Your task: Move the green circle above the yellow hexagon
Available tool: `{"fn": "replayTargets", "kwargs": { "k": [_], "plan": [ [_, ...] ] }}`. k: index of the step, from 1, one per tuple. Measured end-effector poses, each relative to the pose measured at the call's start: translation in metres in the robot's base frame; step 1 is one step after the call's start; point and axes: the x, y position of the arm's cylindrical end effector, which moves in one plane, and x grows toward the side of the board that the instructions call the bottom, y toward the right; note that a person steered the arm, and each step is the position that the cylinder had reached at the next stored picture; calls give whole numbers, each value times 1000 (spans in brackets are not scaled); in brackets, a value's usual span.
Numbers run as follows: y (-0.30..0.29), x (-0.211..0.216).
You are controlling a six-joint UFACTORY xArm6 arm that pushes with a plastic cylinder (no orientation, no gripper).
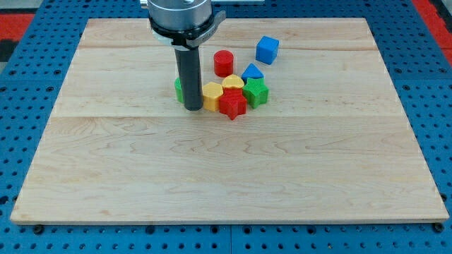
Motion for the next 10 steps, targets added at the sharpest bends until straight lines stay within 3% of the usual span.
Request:
{"fn": "replayTargets", "kwargs": {
  "k": [2,3,5,6,8,10],
  "plan": [
    [-47,11],
    [-71,-8],
    [-61,-33],
    [-74,-7],
    [-38,-5],
    [-38,-33]
  ]
}}
